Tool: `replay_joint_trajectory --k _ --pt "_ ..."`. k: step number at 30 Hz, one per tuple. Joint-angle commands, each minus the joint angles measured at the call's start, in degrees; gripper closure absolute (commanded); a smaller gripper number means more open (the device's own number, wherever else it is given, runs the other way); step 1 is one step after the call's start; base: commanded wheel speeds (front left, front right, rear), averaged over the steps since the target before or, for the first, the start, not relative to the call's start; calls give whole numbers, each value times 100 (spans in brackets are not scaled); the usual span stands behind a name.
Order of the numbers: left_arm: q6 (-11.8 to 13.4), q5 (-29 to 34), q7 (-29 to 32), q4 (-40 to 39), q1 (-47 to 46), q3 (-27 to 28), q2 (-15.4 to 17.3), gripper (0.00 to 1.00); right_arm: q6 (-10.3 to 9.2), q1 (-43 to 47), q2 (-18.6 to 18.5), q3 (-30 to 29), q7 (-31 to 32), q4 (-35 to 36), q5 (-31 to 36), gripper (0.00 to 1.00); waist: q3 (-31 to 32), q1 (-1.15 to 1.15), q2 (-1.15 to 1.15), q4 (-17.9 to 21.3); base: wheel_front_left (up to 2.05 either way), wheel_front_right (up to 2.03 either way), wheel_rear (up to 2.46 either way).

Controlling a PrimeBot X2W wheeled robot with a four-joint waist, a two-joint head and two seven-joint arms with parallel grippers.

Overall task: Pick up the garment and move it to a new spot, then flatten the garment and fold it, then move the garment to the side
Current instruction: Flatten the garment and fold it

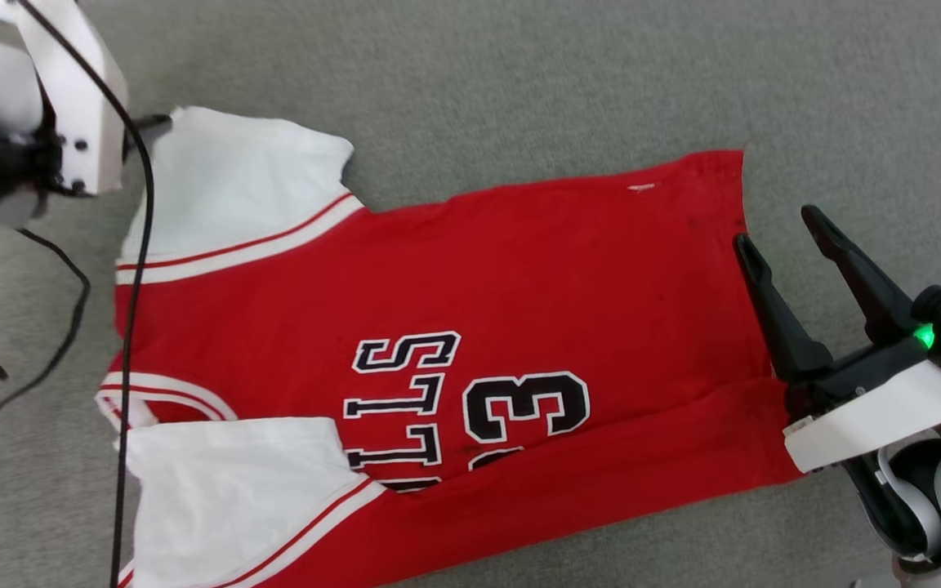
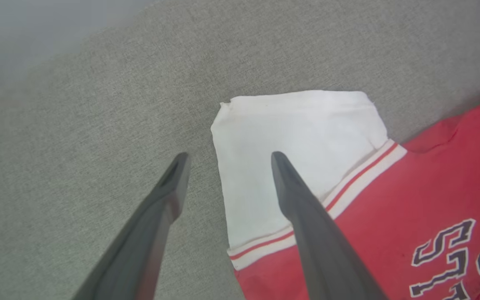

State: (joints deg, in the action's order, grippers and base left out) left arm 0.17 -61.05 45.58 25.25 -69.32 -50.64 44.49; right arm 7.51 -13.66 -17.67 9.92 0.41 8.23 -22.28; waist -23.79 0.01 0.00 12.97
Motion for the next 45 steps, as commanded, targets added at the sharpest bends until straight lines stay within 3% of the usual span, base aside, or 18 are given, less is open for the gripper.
replay_joint_trajectory --k 1,7,18,19,20,26,32,36,40,41,45 --pt "26 64 211 78 -226 -45 -5 0 -5 -133 49 37 -48 8 10 0 -344 -1 0 199 0 0 0" --pt "-18 268 599 270 -600 -246 -152 0 -5 -333 52 113 -142 -96 -10 0 -678 -1 0 260 0 0 0" --pt "-285 603 682 717 -383 -720 -191 0 -5 -512 -14 146 -297 -302 -75 0 -840 -1 0 223 0 0 0" --pt "-317 624 666 733 -364 -744 -188 67 -5 -516 -20 140 -297 -314 -88 0 -831 -1 0 213 0 0 0" --pt "-349 606 649 752 -335 -750 -199 100 -5 -525 -25 146 -302 -315 -95 0 -823 -1 0 205 0 0 0" --pt "-479 638 55 787 -337 -673 -398 100 -5 -604 -115 109 -290 -319 -111 0 -725 -1 0 116 0 0 0" --pt "-616 768 -566 646 -416 -661 -508 100 -5 -898 -569 -98 56 -310 -153 0 -417 -1 0 -63 0 0 0" --pt "-672 719 -961 441 -273 -671 -617 100 -5 -1202 -1102 -32 904 -418 -378 0 -199 -1 0 -245 0 0 0" --pt "-712 825 -1310 207 -140 -751 -692 100 -5 -1578 -1722 215 2183 -658 -982 0 -73 -1 0 -435 0 0 0" --pt "-712 825 -1310 207 -140 -751 -692 100 -5 -1578 -1722 215 2183 -658 -982 0 -73 -1 0 -435 0 0 0" --pt "-716 867 -1524 -47 -71 -798 -769 100 -5 -1963 -2134 480 3394 -1038 -1521 0 -56 -1 0 -615 0 0 0"
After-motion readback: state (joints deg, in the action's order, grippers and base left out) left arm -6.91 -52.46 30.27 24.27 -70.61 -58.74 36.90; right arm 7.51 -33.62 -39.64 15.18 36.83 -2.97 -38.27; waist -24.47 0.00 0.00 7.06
